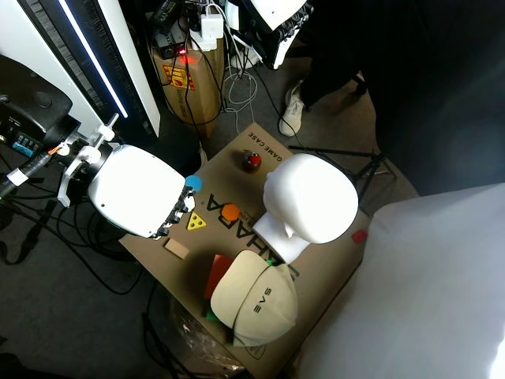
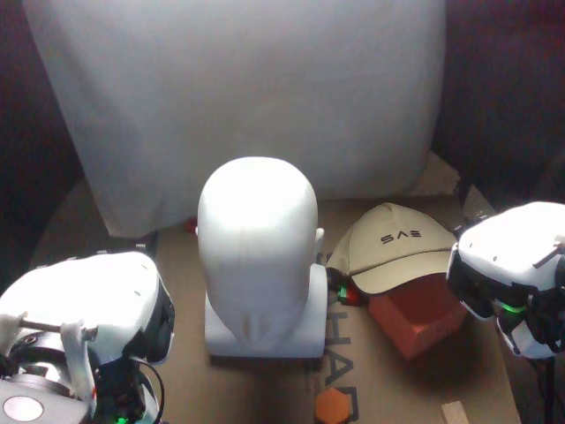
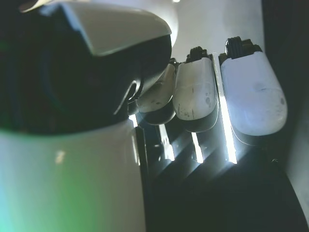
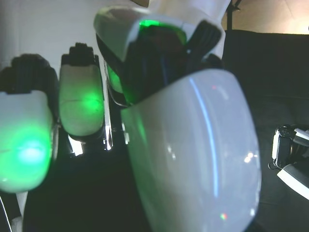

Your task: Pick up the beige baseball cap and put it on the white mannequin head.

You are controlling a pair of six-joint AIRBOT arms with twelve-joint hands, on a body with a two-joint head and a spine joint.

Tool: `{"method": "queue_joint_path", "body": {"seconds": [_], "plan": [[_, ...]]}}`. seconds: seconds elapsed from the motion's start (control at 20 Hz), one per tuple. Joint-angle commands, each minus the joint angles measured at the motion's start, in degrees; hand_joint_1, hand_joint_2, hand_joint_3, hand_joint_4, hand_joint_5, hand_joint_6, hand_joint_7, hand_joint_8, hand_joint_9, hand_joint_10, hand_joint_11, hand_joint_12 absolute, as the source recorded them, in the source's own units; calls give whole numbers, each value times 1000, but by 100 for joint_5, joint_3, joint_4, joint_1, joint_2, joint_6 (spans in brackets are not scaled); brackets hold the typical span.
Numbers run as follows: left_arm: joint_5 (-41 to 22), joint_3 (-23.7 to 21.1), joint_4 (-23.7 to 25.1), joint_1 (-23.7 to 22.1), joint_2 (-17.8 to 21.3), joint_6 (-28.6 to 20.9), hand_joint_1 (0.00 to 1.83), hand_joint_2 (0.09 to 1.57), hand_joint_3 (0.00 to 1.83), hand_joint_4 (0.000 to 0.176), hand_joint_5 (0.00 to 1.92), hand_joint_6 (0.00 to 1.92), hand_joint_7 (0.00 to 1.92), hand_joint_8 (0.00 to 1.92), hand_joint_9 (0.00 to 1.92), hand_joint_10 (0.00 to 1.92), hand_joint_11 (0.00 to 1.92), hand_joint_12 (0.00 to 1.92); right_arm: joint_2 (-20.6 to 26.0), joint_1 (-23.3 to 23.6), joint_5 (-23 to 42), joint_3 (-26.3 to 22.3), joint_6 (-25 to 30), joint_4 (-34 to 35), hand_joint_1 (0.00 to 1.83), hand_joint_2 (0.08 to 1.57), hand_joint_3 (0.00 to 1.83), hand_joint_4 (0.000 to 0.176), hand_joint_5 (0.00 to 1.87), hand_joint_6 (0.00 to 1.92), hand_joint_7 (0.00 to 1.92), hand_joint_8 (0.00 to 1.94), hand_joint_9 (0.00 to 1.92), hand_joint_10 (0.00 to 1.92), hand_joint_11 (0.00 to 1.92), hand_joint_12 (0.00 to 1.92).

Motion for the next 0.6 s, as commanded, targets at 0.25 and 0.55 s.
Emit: {"method": "queue_joint_path", "body": {"seconds": [0.25, 0.55], "plan": [[-299, -49, 524, 6, 2, 19, 0, 1118, 12, 0, 83, 5, 42, 1, 47, 4, 0, 449, 14, -9, 273, -17, 83, -409, 0, 967, 31, 0, 17, 3, 55, 4, 27, 6, 0, 400], [-578, -56, 1143, 591, 4, -442, 0, 1107, 1, 0, 65, 0, 12, 0, 20, 0, 0, 421, 240, -584, 401, 13, 1486, -2475, 0, 975, 23, 0, 21, 3, 60, 3, 30, 4, 0, 408]]}}
